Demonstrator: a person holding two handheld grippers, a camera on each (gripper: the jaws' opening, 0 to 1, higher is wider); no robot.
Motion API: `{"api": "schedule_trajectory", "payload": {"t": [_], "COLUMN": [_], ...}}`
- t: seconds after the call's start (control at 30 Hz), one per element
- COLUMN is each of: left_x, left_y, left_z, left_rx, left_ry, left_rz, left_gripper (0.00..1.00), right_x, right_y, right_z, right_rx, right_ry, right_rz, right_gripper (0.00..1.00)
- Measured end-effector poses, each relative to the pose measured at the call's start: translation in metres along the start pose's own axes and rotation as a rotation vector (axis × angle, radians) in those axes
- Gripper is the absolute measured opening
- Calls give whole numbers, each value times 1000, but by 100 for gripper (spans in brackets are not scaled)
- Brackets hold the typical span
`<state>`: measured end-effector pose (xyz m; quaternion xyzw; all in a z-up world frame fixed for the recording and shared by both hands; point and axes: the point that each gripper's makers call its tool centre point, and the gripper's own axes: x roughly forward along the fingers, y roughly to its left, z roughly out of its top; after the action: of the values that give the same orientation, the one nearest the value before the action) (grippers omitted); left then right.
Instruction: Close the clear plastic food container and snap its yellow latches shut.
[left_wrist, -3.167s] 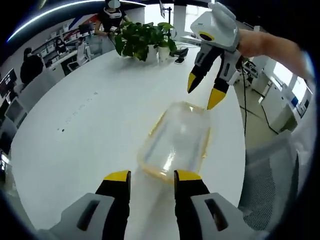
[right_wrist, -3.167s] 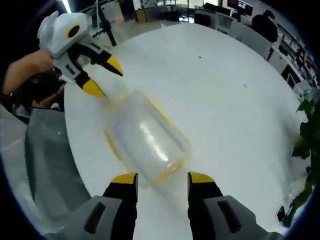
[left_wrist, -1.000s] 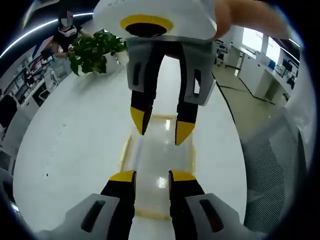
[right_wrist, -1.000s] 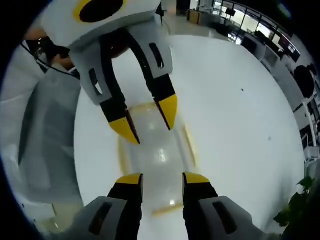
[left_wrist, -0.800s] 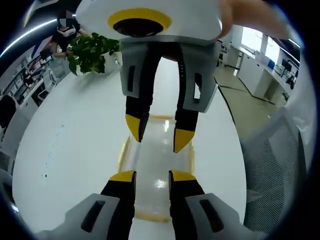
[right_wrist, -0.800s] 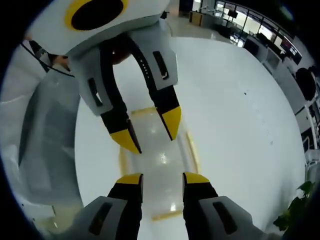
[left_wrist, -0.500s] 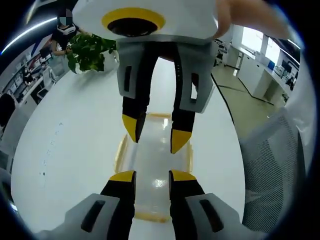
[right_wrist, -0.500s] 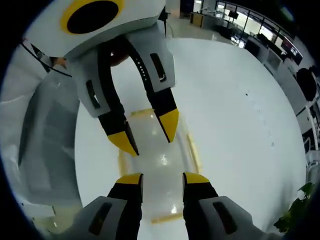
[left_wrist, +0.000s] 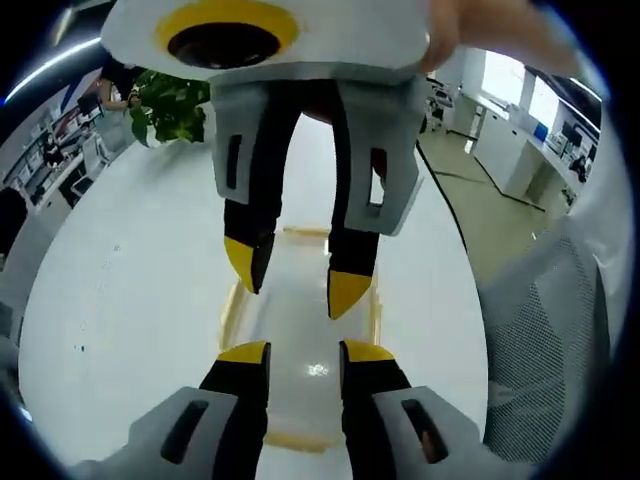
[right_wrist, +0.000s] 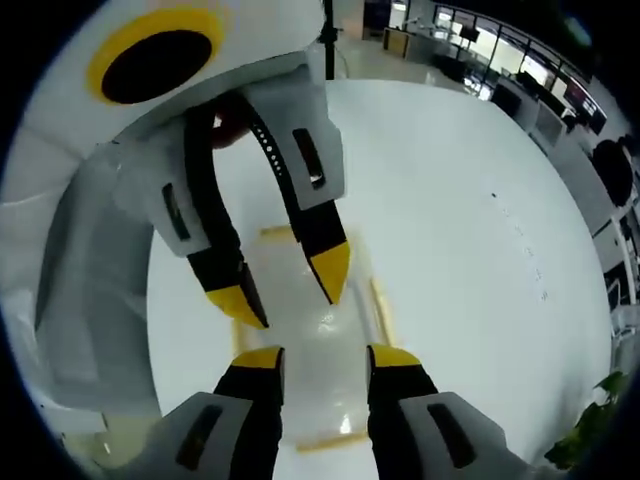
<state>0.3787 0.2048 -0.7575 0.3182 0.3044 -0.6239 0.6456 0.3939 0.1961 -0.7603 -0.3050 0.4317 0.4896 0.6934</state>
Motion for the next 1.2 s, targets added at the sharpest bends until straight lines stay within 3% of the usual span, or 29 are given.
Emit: {"api": "schedule_trajectory", "payload": {"t": [0.6,1.2], "left_x": [4,7], "left_y": [-15,-21], "left_z": [-3,-3], "left_rx": [-15,2], "left_ry": [0,-14], "left_rz": [-13,46], "left_gripper": [43,50], "right_x": [5,11], "right_y": [-11,-16], "right_z": [6,2], "right_rx": [-32,-42], "right_ry": [15,34], "right_rz": [-1,45], "right_gripper": [40,43]}}
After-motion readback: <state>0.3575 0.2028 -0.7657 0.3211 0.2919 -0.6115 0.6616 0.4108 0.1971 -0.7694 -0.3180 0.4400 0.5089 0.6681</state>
